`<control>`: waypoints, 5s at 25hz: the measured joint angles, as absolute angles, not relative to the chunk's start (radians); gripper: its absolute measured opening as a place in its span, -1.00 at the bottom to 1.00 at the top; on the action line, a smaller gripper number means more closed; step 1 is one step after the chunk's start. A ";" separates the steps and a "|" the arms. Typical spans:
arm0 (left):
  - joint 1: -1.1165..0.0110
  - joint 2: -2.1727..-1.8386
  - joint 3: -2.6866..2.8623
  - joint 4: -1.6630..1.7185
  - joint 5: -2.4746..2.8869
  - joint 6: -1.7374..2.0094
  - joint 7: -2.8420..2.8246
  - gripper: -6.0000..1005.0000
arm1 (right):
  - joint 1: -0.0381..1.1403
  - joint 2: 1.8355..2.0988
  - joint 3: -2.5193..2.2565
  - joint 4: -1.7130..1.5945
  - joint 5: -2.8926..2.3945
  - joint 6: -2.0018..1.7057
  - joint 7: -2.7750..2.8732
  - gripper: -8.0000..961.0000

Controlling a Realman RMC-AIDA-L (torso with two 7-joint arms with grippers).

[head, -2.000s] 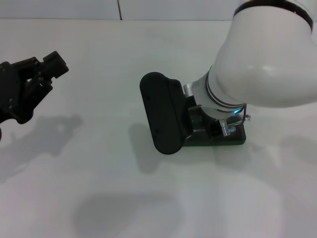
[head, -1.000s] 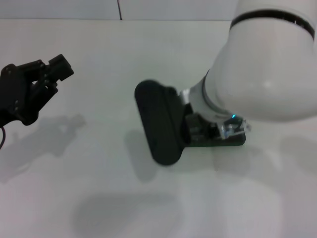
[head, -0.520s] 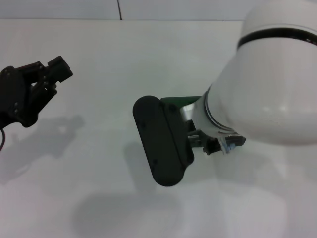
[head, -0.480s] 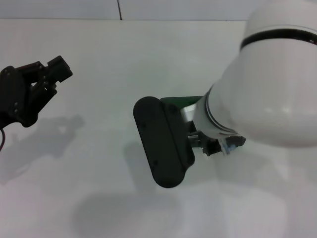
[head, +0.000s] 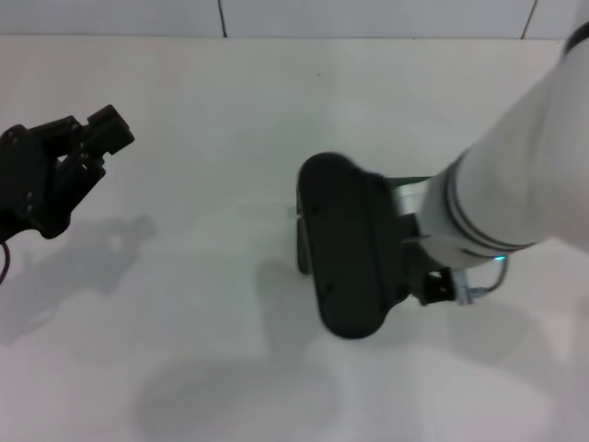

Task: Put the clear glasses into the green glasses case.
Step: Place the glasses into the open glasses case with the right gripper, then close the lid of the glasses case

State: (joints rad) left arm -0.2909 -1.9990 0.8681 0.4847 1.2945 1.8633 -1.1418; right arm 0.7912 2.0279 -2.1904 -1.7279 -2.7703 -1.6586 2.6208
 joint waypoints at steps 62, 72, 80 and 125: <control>-0.284 -2.004 0.850 0.473 1.298 1.861 -1.122 -0.57 | 0.776 2.028 -2.025 -1.370 -2.767 -1.521 2.536 -0.96; -0.276 -2.008 0.850 0.469 1.299 1.861 -1.125 -0.57 | 0.772 2.028 -2.026 -1.364 -2.769 -1.474 2.521 -0.96; -0.275 -2.008 0.850 0.462 1.299 1.861 -1.121 -0.57 | 0.770 2.028 -2.026 -1.381 -2.768 -1.481 2.520 -0.97; -0.632 -2.074 0.850 0.409 1.540 1.508 -1.284 -0.55 | 0.281 2.020 -1.003 -1.090 -1.264 -1.432 1.561 -0.88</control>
State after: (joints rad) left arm -0.6321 -2.0739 0.8501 0.4089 1.5400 1.5082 -1.2836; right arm 0.2815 2.0197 -1.0034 -1.0900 -1.2638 -1.4323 1.5609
